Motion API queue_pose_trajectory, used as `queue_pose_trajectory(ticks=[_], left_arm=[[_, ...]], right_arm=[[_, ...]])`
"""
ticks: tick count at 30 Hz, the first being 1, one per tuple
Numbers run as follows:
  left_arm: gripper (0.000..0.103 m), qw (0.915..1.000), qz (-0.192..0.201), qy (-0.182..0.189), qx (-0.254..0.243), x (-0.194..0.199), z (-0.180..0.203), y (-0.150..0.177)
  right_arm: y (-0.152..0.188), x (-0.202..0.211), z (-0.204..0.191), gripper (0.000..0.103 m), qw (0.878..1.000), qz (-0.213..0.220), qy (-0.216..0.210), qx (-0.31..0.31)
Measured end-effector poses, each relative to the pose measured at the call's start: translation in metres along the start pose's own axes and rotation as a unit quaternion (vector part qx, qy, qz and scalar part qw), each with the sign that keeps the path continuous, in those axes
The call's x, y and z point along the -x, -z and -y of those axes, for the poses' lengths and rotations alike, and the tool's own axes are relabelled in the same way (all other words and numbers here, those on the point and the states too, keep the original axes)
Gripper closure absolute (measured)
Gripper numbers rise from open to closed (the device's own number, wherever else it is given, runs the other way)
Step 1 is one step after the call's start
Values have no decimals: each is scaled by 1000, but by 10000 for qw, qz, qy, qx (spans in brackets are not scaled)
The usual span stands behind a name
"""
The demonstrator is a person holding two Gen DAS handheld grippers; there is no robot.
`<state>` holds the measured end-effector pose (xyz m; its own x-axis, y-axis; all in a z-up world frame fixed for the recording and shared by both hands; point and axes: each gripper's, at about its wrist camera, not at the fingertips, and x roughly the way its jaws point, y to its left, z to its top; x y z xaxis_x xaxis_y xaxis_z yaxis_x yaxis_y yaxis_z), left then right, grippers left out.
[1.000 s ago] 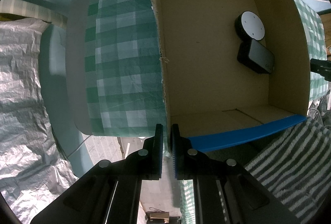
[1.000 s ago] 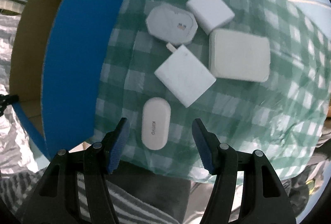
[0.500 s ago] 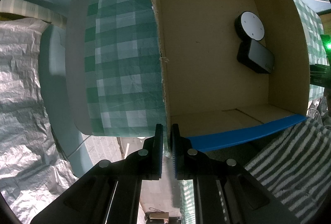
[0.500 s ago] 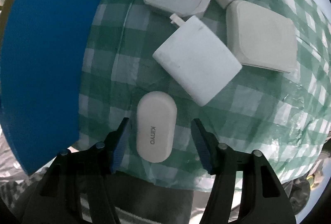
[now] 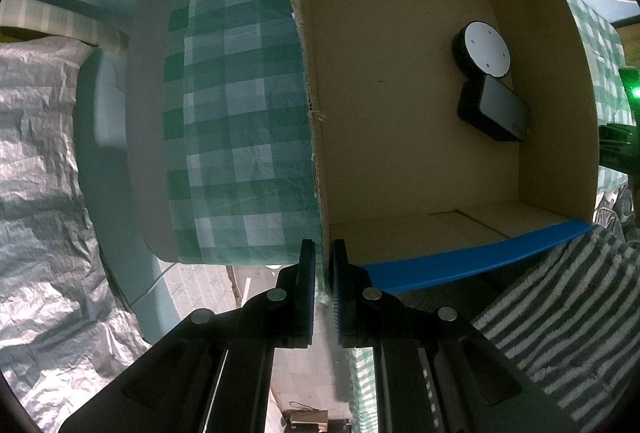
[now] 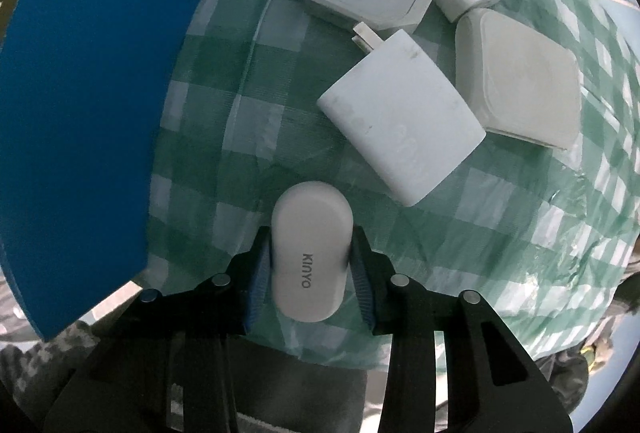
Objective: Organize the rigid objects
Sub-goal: 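Carry the Kinyo case toward the box with the right gripper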
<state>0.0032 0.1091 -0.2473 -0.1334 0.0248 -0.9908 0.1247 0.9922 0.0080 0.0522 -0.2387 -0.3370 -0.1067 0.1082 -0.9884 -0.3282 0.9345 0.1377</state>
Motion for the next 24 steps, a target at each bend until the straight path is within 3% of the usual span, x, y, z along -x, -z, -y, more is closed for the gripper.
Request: queue_pose_trajectory(ticks=[24], left_arm=[[94, 10000, -10, -31, -40, -1, 2, 0]], right_arm=[[3, 89, -19, 66, 9978, 428, -69, 507]])
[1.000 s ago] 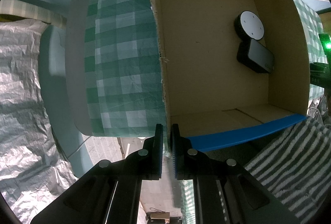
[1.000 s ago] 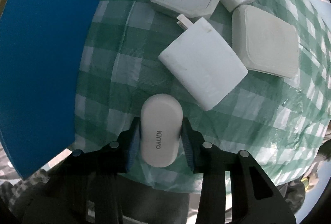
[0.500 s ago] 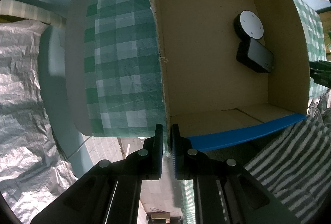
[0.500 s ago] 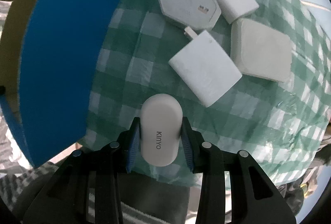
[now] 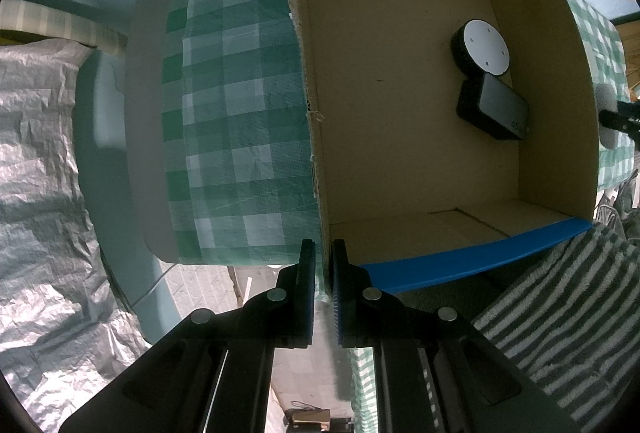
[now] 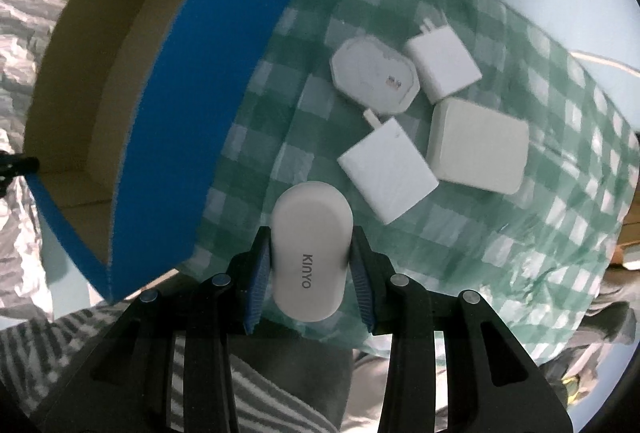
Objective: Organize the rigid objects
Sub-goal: 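Carry the Kinyo case toward the box with the right gripper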
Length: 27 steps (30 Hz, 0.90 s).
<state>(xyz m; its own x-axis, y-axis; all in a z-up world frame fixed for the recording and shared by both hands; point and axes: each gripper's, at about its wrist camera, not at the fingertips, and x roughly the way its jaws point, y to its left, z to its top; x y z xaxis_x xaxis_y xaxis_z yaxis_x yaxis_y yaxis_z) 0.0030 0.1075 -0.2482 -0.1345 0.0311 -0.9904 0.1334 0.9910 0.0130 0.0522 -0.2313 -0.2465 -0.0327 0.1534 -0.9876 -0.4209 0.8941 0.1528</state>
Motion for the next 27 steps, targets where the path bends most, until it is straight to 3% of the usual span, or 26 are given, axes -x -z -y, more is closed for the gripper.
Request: queue_pose_trajectory(ticks=[12, 27], left_arm=[[94, 10000, -3, 6, 6, 0, 0, 0], [94, 10000, -1, 3, 2, -1, -1, -1]], right_arm=[[-26, 54, -15, 66, 9981, 329, -173, 491], [-53, 57, -84, 66, 9896, 488, -251, 1326]])
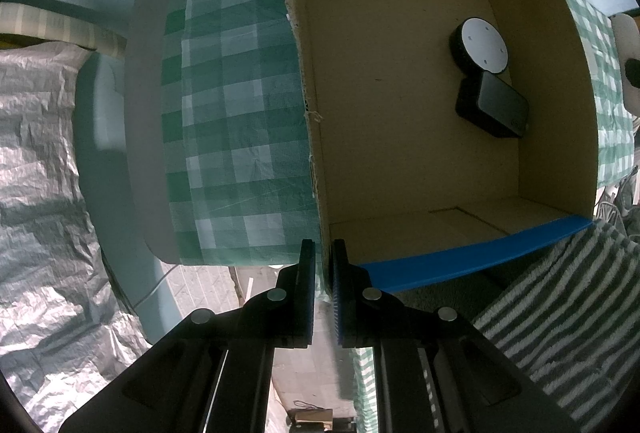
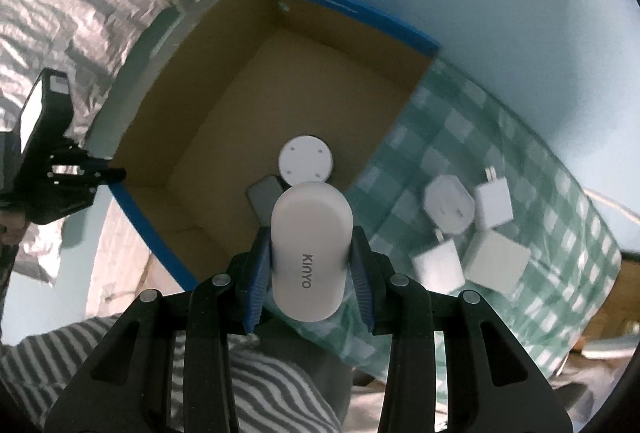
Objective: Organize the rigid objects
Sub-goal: 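Carry the Kinyo case toward the box with the right gripper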
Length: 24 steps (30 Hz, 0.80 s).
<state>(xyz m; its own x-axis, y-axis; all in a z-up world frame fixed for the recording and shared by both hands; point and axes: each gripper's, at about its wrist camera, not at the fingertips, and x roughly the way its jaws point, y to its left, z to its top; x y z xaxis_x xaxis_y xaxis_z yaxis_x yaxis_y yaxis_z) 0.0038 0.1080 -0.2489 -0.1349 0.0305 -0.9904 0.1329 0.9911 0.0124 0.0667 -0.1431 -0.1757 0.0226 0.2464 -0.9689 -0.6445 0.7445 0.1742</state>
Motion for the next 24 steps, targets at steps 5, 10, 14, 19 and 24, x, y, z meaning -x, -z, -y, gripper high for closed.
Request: queue_pose_trajectory(ticks=[5, 10, 14, 19, 24], left_arm=[[94, 10000, 1, 0, 0, 0, 0, 0], [94, 10000, -1, 1, -3, 0, 0, 0], [94, 10000, 3, 6, -11, 0, 0, 0], [94, 10000, -5, 23, -25, 1, 0, -1], [94, 10000, -3, -1, -50, 2, 2, 0]], right_arm=[[-10, -9, -26, 66, 9996, -94, -30, 282], [-12, -31, -42, 66, 9984, -332, -111, 433], [-9, -52, -49, 66, 9969, -550, -122, 549], [-4, -72, -49, 66, 9956, -739, -118, 569], [0, -83, -43, 66, 9948, -866, -56, 525]])
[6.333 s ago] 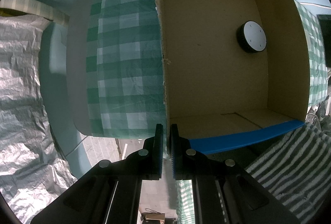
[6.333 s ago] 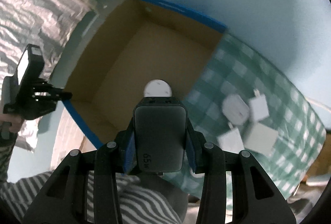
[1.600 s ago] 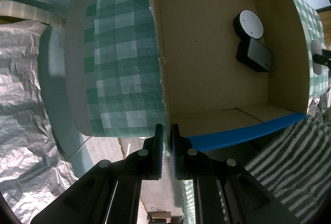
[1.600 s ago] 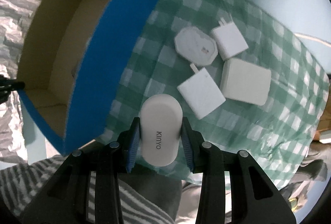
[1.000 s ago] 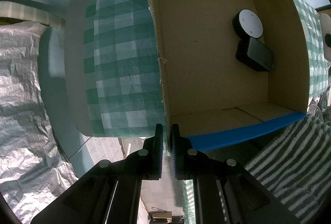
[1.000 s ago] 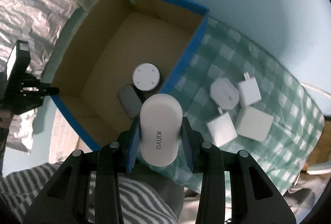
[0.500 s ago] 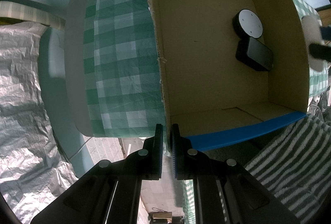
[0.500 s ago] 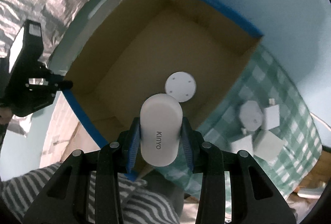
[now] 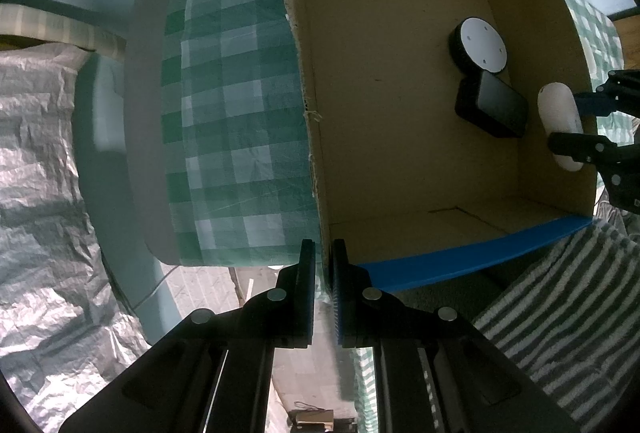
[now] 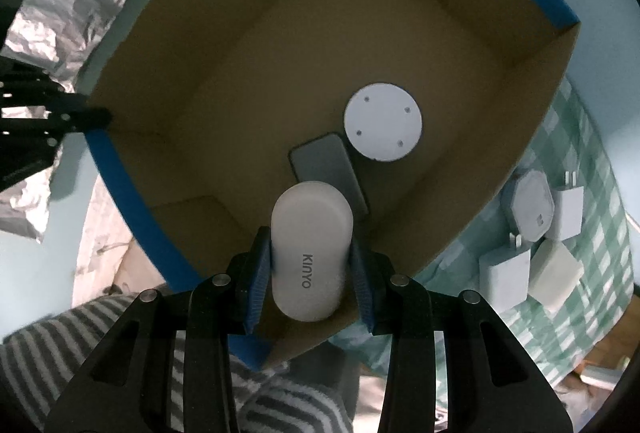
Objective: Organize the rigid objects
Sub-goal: 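Carry the Kinyo case toward the box with the right gripper, then lower the Kinyo case beside the power bank and open the right gripper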
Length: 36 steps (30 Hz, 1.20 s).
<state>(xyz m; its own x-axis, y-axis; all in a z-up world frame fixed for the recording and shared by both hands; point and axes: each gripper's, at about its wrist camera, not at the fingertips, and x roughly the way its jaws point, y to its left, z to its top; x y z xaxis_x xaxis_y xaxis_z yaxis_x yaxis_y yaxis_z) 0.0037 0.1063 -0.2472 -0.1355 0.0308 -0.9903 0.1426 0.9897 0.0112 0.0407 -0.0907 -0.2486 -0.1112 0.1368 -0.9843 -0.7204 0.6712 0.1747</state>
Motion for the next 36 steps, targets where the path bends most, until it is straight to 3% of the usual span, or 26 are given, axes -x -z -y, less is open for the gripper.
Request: queue_pose_trajectory(ticks=[14, 26, 36], left_arm=[[94, 10000, -6, 37, 51, 2, -2, 1], [94, 10000, 0, 4, 16, 3, 0, 1], [94, 10000, 4, -24, -20, 4, 2, 2]], right_arm=[[6, -1, 8, 66, 9999, 119, -61, 39], [14, 24, 5, 50, 9991, 405, -1, 110], [23, 57, 7, 49, 9972, 745, -16, 93]])
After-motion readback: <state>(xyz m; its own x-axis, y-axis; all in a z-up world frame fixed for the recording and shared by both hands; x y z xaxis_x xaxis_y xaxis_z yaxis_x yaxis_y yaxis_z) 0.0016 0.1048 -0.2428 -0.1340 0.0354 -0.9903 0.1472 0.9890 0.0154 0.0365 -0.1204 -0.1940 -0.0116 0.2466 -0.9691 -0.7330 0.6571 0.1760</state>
